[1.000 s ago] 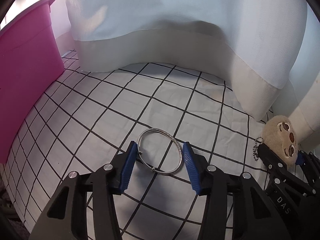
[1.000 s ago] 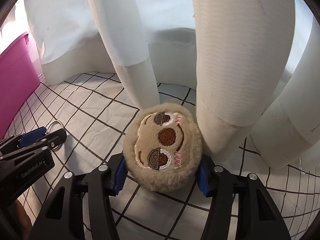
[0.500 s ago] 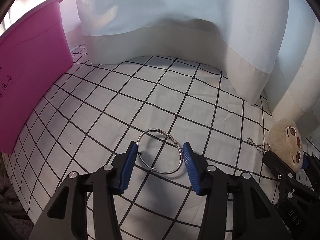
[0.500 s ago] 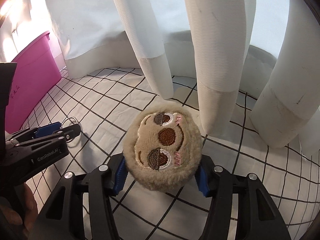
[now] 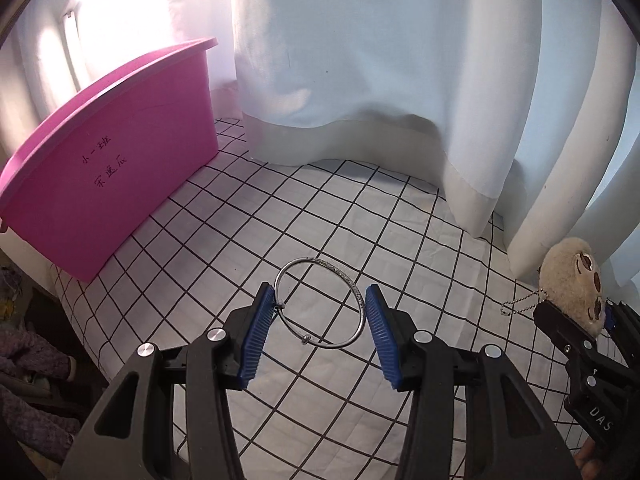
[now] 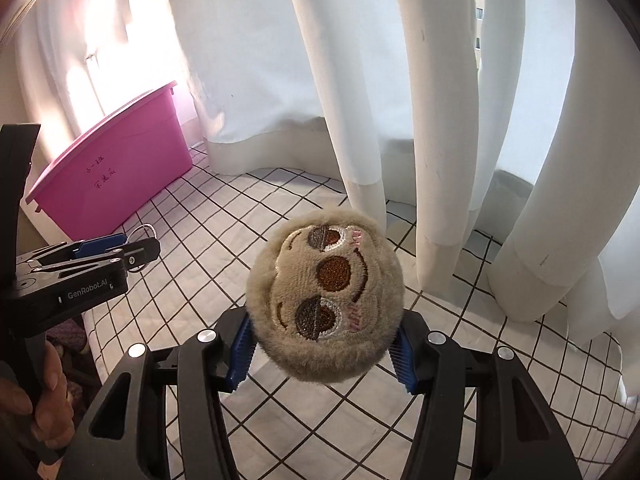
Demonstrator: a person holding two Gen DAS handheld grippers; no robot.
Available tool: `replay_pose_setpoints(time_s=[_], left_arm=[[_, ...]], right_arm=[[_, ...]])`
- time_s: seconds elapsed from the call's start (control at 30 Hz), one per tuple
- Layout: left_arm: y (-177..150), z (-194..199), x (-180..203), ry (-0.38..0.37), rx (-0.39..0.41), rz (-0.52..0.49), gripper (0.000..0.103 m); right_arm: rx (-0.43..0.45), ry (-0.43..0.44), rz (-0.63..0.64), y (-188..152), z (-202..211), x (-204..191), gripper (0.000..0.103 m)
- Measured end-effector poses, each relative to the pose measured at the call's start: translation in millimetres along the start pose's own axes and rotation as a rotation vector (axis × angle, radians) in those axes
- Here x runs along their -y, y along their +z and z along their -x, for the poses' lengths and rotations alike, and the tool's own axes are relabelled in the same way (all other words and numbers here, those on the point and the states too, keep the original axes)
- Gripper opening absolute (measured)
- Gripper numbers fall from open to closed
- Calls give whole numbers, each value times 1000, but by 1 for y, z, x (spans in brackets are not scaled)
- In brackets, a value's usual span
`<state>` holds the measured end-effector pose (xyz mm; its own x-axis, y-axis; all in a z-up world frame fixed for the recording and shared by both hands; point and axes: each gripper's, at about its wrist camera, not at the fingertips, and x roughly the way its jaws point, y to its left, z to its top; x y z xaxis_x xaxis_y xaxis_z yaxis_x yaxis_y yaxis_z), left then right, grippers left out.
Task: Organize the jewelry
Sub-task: 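Lift bangle and sloth keychain with both tools and carry over tub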
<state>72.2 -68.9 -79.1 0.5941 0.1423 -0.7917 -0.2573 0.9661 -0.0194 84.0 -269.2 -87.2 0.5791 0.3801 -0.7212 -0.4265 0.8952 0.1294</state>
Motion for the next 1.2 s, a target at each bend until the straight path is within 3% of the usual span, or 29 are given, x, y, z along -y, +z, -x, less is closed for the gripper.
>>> replay_pose_setpoints(time_s=[0.3, 0.57, 0.83, 1.03, 1.2], left_arm=[[24, 82, -48, 66, 127, 100, 46], [60, 117, -119, 98, 234, 165, 46], [108, 109, -219, 164, 272, 199, 46], [135, 70, -290, 218, 208, 265, 47], [148, 40, -325, 222, 141, 291, 47]], right_arm=[[73, 128, 105, 47, 36, -48, 54], [140, 228, 156, 106, 29, -120, 54], [166, 291, 206, 174, -11, -219, 54], [124, 319, 240, 219, -59, -276, 54], [54, 331, 247, 240, -100, -310, 54]])
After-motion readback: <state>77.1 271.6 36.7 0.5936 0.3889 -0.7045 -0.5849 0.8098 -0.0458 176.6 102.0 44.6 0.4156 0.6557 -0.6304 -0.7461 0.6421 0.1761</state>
